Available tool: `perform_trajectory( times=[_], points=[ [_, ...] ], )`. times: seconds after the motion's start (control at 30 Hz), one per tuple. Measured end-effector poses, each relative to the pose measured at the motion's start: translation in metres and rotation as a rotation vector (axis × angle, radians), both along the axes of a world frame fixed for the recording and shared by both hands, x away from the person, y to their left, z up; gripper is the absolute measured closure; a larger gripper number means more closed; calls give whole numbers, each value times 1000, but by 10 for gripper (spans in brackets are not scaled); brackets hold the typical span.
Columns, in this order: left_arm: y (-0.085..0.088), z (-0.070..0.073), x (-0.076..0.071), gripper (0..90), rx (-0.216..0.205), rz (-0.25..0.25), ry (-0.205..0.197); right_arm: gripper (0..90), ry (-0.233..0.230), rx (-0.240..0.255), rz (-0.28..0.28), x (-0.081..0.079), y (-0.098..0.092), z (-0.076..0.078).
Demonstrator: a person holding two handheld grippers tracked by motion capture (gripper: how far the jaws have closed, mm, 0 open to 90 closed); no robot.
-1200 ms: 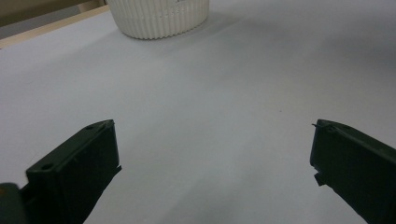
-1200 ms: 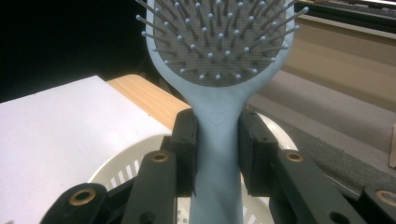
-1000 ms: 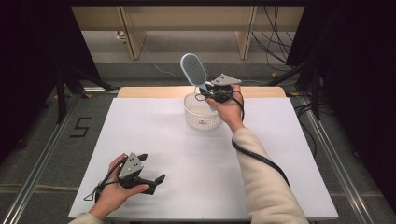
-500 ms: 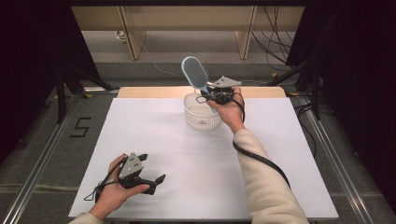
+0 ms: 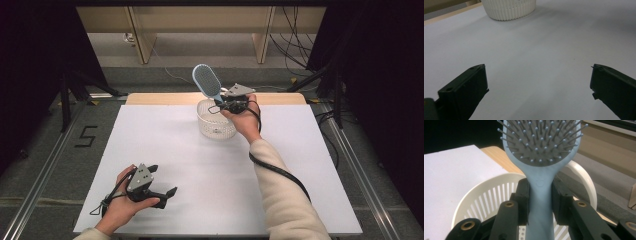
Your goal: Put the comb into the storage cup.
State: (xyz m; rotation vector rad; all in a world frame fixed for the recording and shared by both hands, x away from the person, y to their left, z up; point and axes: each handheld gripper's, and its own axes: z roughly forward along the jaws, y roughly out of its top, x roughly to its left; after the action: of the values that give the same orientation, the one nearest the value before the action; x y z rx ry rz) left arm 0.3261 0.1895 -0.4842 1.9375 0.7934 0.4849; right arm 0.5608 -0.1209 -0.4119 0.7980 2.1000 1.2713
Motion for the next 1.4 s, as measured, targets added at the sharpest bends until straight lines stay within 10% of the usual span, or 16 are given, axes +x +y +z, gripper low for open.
perform_trajectory(
  times=[0.4,1.4],
  points=[
    [0,0,0,6,1,1,0,688,29,-59,18,0,4,-2],
    [-1,0,0,10,8,2,8,181,113,-30,25,-24,-12,15]
  ],
)
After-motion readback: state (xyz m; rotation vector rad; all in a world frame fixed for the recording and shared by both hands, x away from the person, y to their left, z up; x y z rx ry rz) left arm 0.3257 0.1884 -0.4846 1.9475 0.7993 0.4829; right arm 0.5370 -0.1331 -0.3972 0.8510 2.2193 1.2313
